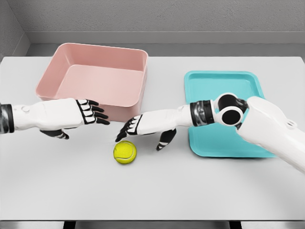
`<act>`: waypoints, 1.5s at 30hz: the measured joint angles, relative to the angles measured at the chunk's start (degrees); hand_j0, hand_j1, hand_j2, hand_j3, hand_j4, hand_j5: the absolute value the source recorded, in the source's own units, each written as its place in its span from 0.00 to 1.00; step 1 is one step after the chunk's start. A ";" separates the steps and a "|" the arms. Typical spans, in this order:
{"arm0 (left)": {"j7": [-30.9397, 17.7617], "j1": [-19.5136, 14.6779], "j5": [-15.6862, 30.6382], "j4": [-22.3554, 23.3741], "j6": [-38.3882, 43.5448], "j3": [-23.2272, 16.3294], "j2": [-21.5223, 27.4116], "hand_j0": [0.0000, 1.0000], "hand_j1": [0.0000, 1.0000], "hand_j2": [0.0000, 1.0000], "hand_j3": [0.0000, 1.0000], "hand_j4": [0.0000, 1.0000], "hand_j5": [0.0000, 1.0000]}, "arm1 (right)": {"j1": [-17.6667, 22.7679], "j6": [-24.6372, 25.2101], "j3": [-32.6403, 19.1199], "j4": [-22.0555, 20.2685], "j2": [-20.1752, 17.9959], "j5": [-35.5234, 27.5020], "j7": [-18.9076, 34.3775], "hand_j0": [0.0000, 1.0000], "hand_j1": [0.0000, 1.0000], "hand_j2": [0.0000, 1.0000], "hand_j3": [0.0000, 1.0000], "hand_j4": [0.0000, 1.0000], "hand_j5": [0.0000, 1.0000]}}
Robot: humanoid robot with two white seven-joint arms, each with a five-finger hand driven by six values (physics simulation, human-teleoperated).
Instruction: Put the tennis from the blue tray into the pink basket with both arms
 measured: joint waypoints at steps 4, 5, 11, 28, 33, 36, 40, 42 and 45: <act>-3.06 0.44 -1.28 0.00 -0.02 -0.51 -2.32 1.00 1.00 1.00 1.00 1.00 1.00 | -0.18 -0.15 -2.36 -3.03 -6.40 -0.31 -0.32 1.00 1.00 1.00 1.00 1.00 1.00; -3.32 0.44 -1.42 0.00 -0.02 -0.55 -2.65 1.00 1.00 1.00 1.00 1.00 1.00 | -0.18 -0.17 -3.30 -3.40 -8.10 -0.34 -0.36 1.00 1.00 1.00 1.00 1.00 1.00; -3.91 1.23 -3.49 0.03 -0.03 -0.69 -6.25 1.00 1.00 1.00 1.00 1.00 1.00 | -3.60 -0.18 -7.17 -4.28 -17.89 -0.43 -0.16 1.00 1.00 1.00 1.00 1.00 1.00; -3.85 0.96 -6.92 0.10 -0.03 -1.31 -13.06 1.00 1.00 1.00 1.00 1.00 1.00 | 4.04 -0.17 -13.90 1.76 -26.14 -0.30 -14.55 1.00 1.00 1.00 1.00 1.00 1.00; -3.73 2.46 -5.95 0.10 -0.04 -1.35 -13.28 1.00 1.00 1.00 1.00 1.00 1.00 | 4.13 -0.16 -14.36 1.92 -27.15 -0.33 -14.79 1.00 1.00 1.00 1.00 1.00 1.00; -3.67 2.63 -3.90 0.09 -0.03 -1.41 -13.15 1.00 1.00 1.00 1.00 1.00 1.00 | 4.39 -0.16 -14.46 1.94 -26.99 -0.33 -14.82 1.00 1.00 1.00 1.00 1.00 1.00; -3.64 2.72 -1.30 0.10 -0.03 -1.43 -12.81 1.00 1.00 1.00 1.00 1.00 1.00 | 4.66 -0.16 -14.46 1.95 -27.13 -0.34 -14.84 1.00 1.00 1.00 1.00 1.00 1.00; -3.64 2.99 -0.05 0.10 -0.03 -1.47 -12.78 1.00 1.00 1.00 1.00 1.00 1.00 | 4.66 -0.16 -14.46 1.96 -27.11 -0.34 -14.84 1.00 1.00 1.00 1.00 1.00 1.00; -3.81 2.90 0.21 0.20 -0.03 -1.54 -12.99 1.00 1.00 1.00 1.00 1.00 1.00 | 4.66 -0.16 -14.46 1.96 -27.15 -0.34 -14.85 1.00 1.00 1.00 1.00 1.00 1.00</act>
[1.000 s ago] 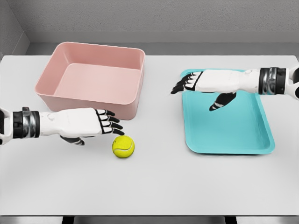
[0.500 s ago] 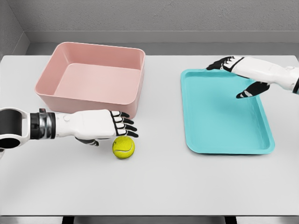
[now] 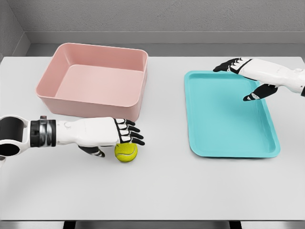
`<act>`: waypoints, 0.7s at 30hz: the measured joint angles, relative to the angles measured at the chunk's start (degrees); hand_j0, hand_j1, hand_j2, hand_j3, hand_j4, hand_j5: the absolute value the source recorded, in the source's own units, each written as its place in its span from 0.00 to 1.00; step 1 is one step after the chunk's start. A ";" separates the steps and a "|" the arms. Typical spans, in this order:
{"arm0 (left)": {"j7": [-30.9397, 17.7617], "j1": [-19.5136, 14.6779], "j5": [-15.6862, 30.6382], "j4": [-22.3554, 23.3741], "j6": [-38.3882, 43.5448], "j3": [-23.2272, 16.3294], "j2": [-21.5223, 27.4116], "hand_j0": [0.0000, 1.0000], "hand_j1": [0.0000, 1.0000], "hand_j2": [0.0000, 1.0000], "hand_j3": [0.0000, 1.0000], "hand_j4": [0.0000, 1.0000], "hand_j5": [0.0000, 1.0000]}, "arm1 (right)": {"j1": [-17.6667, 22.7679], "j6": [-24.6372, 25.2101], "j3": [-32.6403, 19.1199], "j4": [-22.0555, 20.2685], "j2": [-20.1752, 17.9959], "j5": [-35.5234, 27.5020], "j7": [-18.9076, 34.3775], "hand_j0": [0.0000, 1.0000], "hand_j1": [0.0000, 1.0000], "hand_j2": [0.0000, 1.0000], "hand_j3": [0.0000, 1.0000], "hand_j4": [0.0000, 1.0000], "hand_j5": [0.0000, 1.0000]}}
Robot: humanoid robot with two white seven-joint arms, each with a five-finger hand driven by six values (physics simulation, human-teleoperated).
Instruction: Put the tennis from the blue tray into the pink basket with both arms
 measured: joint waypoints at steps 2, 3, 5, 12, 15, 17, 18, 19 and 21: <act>-0.17 0.00 -0.35 0.14 0.00 -0.04 -0.13 1.00 1.00 1.00 1.00 1.00 1.00 | 0.00 0.00 0.00 0.00 0.04 0.00 0.00 1.00 1.00 1.00 1.00 1.00 1.00; -0.22 -0.09 -0.58 0.52 0.00 -0.05 -0.16 1.00 1.00 1.00 1.00 1.00 1.00 | 0.00 0.00 0.00 0.00 0.05 0.00 0.00 1.00 1.00 1.00 1.00 1.00 1.00; -0.29 -0.09 -1.12 1.51 0.00 -0.06 -0.26 1.00 1.00 1.00 1.00 1.00 1.00 | 0.00 0.00 0.00 0.00 0.06 0.00 0.00 1.00 1.00 1.00 1.00 1.00 1.00; -0.36 -0.62 -2.67 2.65 0.00 -0.07 -2.46 1.00 1.00 1.00 1.00 1.00 1.00 | 0.09 0.00 0.00 0.00 0.01 0.00 0.00 1.00 1.00 1.00 1.00 1.00 1.00; -0.36 -0.62 -3.32 3.20 0.00 -0.07 -3.25 1.00 1.00 1.00 1.00 1.00 1.00 | 0.09 0.00 0.00 0.00 0.00 0.00 0.00 1.00 1.00 1.00 1.00 1.00 1.00; -0.36 -0.44 -3.83 3.76 0.00 -0.09 -3.57 1.00 1.00 1.00 1.00 1.00 1.00 | 0.09 0.00 0.00 0.00 0.04 0.00 0.00 1.00 1.00 1.00 1.00 1.00 1.00; -0.36 -0.35 -4.03 4.03 -0.01 -0.11 -3.67 1.00 1.00 1.00 1.00 1.00 1.00 | 0.26 0.00 0.00 0.00 0.05 0.00 0.00 1.00 1.00 1.00 1.00 1.00 1.00; -0.36 -0.35 -4.16 4.23 0.00 -0.15 -3.75 1.00 1.00 1.00 1.00 1.00 1.00 | 0.44 0.00 0.00 0.00 0.03 0.01 0.00 1.00 1.00 1.00 1.00 1.00 1.00; -0.36 -0.44 -4.49 4.73 0.00 -0.55 -4.09 1.00 1.00 1.00 1.00 1.00 1.00 | 0.44 0.00 0.00 0.00 -0.01 0.00 0.00 1.00 1.00 1.00 1.00 1.00 1.00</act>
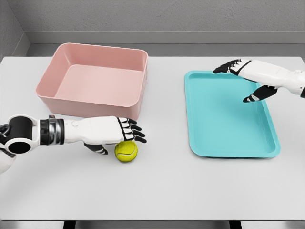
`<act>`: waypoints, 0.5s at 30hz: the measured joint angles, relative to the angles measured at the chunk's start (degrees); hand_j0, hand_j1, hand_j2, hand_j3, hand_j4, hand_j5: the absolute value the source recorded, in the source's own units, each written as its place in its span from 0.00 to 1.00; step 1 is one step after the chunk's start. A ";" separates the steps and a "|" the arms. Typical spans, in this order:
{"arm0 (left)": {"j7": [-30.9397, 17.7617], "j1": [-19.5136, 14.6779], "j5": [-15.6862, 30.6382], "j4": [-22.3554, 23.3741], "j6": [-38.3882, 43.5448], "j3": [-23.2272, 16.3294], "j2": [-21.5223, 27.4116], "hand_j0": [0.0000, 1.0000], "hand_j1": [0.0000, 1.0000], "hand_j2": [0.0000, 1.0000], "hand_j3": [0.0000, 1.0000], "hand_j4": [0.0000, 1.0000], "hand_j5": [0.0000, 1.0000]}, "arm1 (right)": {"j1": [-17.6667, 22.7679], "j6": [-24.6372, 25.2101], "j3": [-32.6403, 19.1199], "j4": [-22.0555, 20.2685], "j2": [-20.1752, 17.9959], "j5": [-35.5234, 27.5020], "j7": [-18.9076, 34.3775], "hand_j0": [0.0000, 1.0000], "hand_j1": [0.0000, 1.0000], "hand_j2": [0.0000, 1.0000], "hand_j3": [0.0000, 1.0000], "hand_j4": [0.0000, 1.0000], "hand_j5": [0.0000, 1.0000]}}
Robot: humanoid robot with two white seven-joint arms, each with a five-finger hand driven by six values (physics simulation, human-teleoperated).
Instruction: Put the tennis from the blue tray into the pink basket with both arms
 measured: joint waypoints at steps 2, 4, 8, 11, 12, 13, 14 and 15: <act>0.00 0.09 -0.54 0.31 0.00 -0.32 -0.40 1.00 1.00 1.00 1.00 1.00 1.00 | 0.00 0.00 0.00 0.00 0.01 0.00 0.00 1.00 1.00 1.00 1.00 1.00 1.00; 0.00 0.18 -0.83 0.42 0.00 -0.53 -0.62 1.00 1.00 1.00 1.00 1.00 1.00 | 0.00 0.00 0.00 0.00 0.13 0.00 0.00 1.00 1.00 1.00 1.00 1.00 1.00; 0.00 0.26 -1.07 0.44 0.00 -0.70 -0.72 1.00 1.00 1.00 1.00 1.00 1.00 | 0.00 0.00 0.00 0.00 0.10 0.00 0.00 1.00 1.00 1.00 1.00 1.00 1.00; 0.00 0.26 -1.40 0.45 0.00 -0.73 -0.79 1.00 1.00 1.00 1.00 1.00 1.00 | 0.00 0.00 0.00 0.00 -0.03 0.00 0.00 1.00 1.00 1.00 1.00 1.00 1.00; 0.00 0.26 -1.46 0.45 0.00 -0.74 -0.82 1.00 1.00 1.00 1.00 1.00 1.00 | 0.00 0.00 0.00 0.00 -0.07 0.00 -0.01 1.00 1.00 1.00 1.00 1.00 1.00; 0.00 0.26 -1.50 0.45 0.00 -0.74 -0.85 1.00 1.00 1.00 1.00 1.00 1.00 | 0.00 0.00 0.00 0.00 -0.10 0.00 0.00 1.00 1.00 1.00 1.00 1.00 1.00; 0.00 0.26 -1.55 0.45 0.00 -0.74 -0.86 1.00 1.00 1.00 1.00 1.00 1.00 | 0.00 0.00 0.00 0.00 -0.13 0.00 0.00 1.00 1.00 1.00 1.00 1.00 1.00; 0.00 0.26 -1.60 0.45 0.00 -0.77 -0.87 1.00 1.00 1.00 1.00 1.00 1.00 | 0.00 0.00 0.00 0.00 -0.14 0.00 0.00 1.00 1.00 1.00 1.00 1.00 1.00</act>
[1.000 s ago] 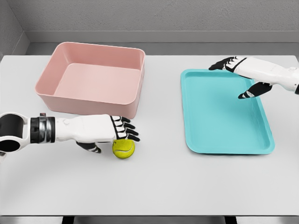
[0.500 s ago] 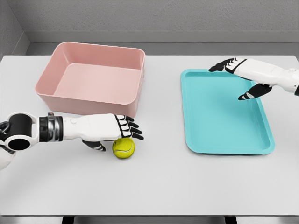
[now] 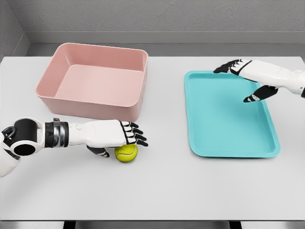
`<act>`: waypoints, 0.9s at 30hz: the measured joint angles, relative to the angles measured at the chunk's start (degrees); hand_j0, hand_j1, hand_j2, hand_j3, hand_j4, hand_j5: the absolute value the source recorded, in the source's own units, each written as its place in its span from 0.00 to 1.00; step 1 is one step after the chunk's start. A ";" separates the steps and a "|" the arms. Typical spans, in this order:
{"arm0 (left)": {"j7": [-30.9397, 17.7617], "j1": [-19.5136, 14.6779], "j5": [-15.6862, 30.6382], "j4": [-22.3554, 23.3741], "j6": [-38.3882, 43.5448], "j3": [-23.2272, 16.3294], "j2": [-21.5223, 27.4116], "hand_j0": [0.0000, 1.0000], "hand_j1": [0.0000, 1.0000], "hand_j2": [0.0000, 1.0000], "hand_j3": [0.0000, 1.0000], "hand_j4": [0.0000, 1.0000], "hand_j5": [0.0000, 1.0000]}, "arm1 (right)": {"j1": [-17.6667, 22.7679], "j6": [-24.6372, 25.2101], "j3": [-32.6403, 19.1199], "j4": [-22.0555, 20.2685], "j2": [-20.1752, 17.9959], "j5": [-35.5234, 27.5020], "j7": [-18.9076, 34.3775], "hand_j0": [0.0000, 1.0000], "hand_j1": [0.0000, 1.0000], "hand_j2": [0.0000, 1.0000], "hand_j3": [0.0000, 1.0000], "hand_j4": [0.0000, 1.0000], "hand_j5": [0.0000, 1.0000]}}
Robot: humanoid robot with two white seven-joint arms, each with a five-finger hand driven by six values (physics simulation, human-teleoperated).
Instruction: Put the tennis from the blue tray into the pink basket with both arms
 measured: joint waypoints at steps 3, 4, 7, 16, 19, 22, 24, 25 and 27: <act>0.00 0.00 -0.18 0.02 0.00 -0.20 0.01 1.00 1.00 1.00 1.00 1.00 1.00 | 0.00 0.00 -0.08 -0.02 0.01 0.00 0.00 1.00 1.00 1.00 1.00 1.00 1.00; 0.00 0.00 -0.33 0.04 0.00 -0.40 0.02 1.00 1.00 1.00 1.00 1.00 1.00 | 0.00 0.00 -0.11 -0.02 0.02 0.00 0.00 1.00 1.00 1.00 1.00 1.00 1.00; 0.00 0.00 -0.76 0.11 0.00 -0.88 -0.01 1.00 1.00 1.00 1.00 1.00 1.00 | 0.00 0.00 -0.19 -0.01 0.01 0.00 0.00 1.00 1.00 1.00 1.00 1.00 1.00; 0.02 0.00 -1.19 0.17 0.00 -1.19 -0.11 1.00 1.00 1.00 1.00 1.00 1.00 | -0.09 0.00 -0.10 0.03 -0.13 0.00 0.12 1.00 1.00 1.00 1.00 1.00 1.00; 0.02 -0.09 -1.15 0.15 0.00 -1.17 -0.11 1.00 1.00 1.00 1.00 1.00 1.00 | -0.09 0.00 -0.11 0.12 -0.18 0.00 0.10 1.00 1.00 1.00 1.00 1.00 1.00; 0.07 0.00 -1.16 0.16 0.00 -1.20 -0.12 1.00 1.00 1.00 1.00 1.00 1.00 | -0.09 0.00 -0.12 0.15 -0.20 0.00 0.09 1.00 1.00 1.00 1.00 1.00 1.00; 0.09 0.09 -1.15 0.13 0.00 -1.20 -0.12 0.88 0.88 0.88 0.88 0.88 0.88 | -0.18 0.00 -0.14 0.17 -0.21 0.00 0.09 1.00 1.00 1.00 1.00 1.00 1.00; 0.09 0.09 -1.11 0.10 0.00 -1.21 -0.11 0.75 0.75 0.75 0.75 0.75 0.75 | -0.18 0.00 -0.15 0.24 -0.21 -0.01 0.09 1.00 1.00 1.00 1.00 1.00 1.00; 0.09 0.09 -1.08 0.05 0.00 -1.21 -0.06 0.57 0.57 0.57 0.57 0.57 0.57 | -0.17 0.00 -0.14 0.38 -0.21 0.00 0.09 1.00 1.00 1.00 1.00 1.00 1.00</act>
